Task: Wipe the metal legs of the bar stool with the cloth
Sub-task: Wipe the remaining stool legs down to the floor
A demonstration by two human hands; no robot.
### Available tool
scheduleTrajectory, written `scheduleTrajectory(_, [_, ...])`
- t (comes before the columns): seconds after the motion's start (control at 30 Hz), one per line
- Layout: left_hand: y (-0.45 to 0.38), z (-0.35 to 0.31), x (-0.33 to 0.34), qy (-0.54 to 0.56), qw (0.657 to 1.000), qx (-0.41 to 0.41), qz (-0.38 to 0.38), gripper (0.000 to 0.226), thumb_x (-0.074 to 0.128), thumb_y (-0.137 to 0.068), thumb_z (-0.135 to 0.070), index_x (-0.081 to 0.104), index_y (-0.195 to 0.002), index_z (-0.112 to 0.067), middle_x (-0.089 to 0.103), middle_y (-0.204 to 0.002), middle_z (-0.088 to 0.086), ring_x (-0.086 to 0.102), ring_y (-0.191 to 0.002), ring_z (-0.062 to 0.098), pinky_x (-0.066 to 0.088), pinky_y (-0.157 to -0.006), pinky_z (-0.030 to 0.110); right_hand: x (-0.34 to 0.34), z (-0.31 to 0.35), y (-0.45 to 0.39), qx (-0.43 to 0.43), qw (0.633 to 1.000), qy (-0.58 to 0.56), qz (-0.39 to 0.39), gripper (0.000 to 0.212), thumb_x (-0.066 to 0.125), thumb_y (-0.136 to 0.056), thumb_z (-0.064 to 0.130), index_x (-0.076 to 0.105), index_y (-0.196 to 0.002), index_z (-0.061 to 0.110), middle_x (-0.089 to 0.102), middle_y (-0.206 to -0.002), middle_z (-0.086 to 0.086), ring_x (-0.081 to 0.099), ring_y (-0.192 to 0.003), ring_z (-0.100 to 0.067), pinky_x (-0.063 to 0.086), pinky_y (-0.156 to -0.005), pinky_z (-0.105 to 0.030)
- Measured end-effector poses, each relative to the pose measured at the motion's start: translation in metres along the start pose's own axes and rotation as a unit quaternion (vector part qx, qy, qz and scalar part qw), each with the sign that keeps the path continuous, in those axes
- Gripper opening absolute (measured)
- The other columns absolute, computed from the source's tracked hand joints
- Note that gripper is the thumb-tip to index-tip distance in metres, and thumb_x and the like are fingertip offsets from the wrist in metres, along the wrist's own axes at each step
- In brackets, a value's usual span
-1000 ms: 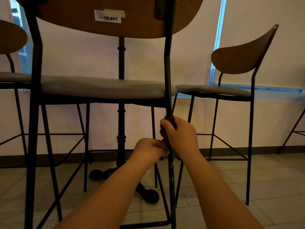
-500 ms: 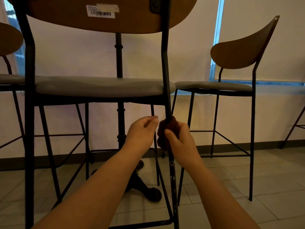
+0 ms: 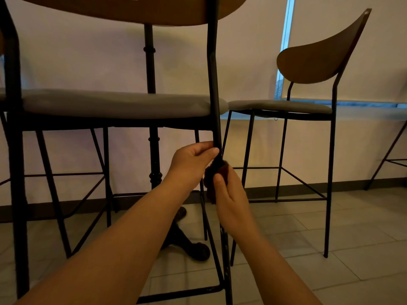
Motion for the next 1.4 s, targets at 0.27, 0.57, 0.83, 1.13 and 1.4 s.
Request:
scheduleTrajectory(0.27, [-0.006, 0.005, -0.004, -0.035, 0.999, 0.006, 0.004, 0.008, 0.058, -0.090, -0.034, 0.065, -0.091, -0.034, 0.058, -0.070, -0.031, 0.056, -0.064, -0.019, 0.038, -0.046, -0.002, -0.001, 0.007, -0.014, -0.060, 0.992, 0.100, -0.052, 0.019, 0.032, -0.101, 0.034, 0.048, -0.110, 0.036, 0.061, -0.095, 0.012, 0.061, -0.086, -0.001, 0.049, -0.067, -0.012])
scheduleTrajectory(0.57, [-0.009, 0.000, -0.004, -0.053, 0.998, 0.015, 0.011, 0.031, 0.041, -0.095, -0.045, 0.060, -0.071, -0.039, 0.055, -0.066, -0.028, 0.046, -0.054, -0.031, 0.028, -0.041, -0.008, -0.005, 0.005, -0.047, 0.192, 0.972, -0.133, -0.007, 0.033, 0.030, -0.100, 0.041, 0.057, -0.088, 0.026, 0.072, -0.079, -0.003, 0.070, -0.067, -0.014, 0.053, -0.049, -0.022])
scheduleTrajectory(0.83, [-0.010, 0.006, 0.001, -0.031, 0.999, 0.022, 0.033, 0.015, 0.061, -0.088, -0.032, 0.065, -0.102, -0.030, 0.056, -0.079, -0.031, 0.052, -0.064, -0.026, 0.035, -0.049, -0.007, 0.010, -0.001, 0.017, -0.052, 0.991, 0.080, -0.090, 0.050, 0.027, -0.099, 0.039, 0.020, -0.149, 0.032, 0.041, -0.144, 0.007, 0.036, -0.132, -0.005, 0.033, -0.105, -0.020])
scheduleTrajectory(1.13, [-0.006, 0.008, 0.007, -0.060, 0.998, 0.005, 0.030, 0.026, 0.059, -0.089, -0.028, 0.065, -0.114, -0.023, 0.067, -0.110, -0.010, 0.051, -0.084, -0.007, 0.030, -0.060, 0.002, 0.002, -0.025, 0.002, 0.100, 0.992, -0.074, 0.024, 0.026, 0.027, -0.100, 0.046, 0.053, -0.100, 0.044, 0.062, -0.101, 0.013, 0.059, -0.095, -0.004, 0.052, -0.076, -0.025])
scheduleTrajectory(1.4, [-0.003, 0.008, 0.006, -0.066, 0.997, -0.017, 0.041, 0.023, 0.064, -0.086, -0.025, 0.067, -0.109, -0.021, 0.069, -0.104, -0.008, 0.056, -0.090, -0.001, 0.029, -0.062, 0.005, 0.004, -0.017, 0.017, -0.003, 0.998, 0.047, -0.045, 0.015, 0.035, -0.100, 0.037, 0.045, -0.110, 0.042, 0.057, -0.103, 0.016, 0.056, -0.097, 0.001, 0.047, -0.077, -0.017])
Point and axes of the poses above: each hand's wrist, its own y-axis away from the middle knuckle, its own x-axis out of the palm, z = x × y, the point moved 6 cm from there along -y, towards the middle knuckle
